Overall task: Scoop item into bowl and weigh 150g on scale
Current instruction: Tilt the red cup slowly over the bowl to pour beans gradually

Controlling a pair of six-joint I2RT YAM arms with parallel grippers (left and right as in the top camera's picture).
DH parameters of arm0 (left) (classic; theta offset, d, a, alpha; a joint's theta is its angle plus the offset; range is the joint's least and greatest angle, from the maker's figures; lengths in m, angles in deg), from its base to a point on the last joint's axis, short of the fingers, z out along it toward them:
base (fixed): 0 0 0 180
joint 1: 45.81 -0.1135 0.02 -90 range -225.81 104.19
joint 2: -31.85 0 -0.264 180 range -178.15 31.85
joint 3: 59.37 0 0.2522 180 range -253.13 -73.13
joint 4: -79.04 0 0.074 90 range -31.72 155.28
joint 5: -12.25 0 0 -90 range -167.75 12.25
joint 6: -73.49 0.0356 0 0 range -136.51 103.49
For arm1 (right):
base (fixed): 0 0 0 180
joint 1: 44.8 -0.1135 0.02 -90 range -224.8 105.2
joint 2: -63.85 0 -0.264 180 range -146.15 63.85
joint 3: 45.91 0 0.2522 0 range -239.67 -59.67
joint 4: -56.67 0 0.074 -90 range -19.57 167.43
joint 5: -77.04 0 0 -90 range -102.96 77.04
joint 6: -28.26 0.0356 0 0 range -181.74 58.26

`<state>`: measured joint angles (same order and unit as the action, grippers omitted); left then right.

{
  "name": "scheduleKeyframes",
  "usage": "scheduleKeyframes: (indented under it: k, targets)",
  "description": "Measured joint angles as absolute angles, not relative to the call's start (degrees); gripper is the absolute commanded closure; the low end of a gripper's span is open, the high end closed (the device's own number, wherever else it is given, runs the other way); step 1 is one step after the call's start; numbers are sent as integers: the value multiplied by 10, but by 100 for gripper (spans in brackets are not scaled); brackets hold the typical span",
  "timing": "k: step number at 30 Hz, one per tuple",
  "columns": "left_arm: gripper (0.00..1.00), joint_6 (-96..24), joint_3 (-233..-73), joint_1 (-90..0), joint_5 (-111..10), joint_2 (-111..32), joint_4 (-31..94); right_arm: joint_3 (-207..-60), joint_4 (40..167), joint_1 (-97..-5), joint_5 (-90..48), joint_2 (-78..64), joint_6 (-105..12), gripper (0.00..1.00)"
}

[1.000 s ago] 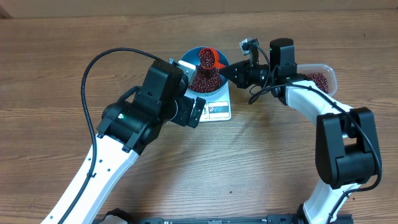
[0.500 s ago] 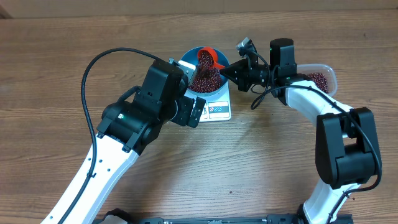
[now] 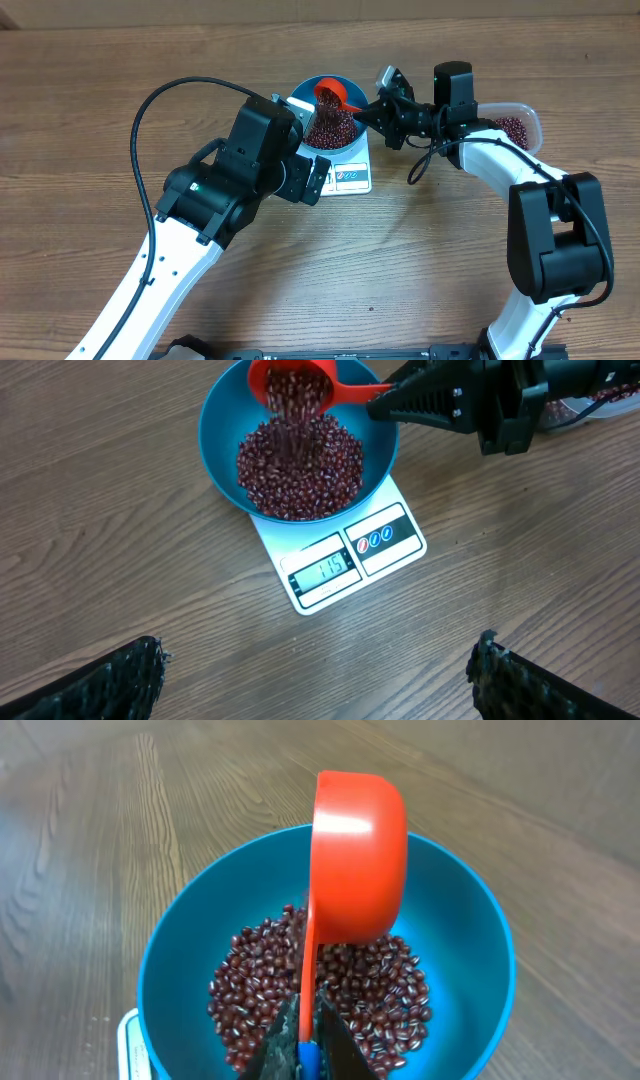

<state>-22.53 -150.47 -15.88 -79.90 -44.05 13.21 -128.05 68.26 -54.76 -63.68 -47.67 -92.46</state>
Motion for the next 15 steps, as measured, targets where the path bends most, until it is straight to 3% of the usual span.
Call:
scheduleKeyframes:
  k: [15]
  targets:
    - [0,-225,-1505,-159,-799,-441,132,-1281,681,-548,-609,-477,-976,96]
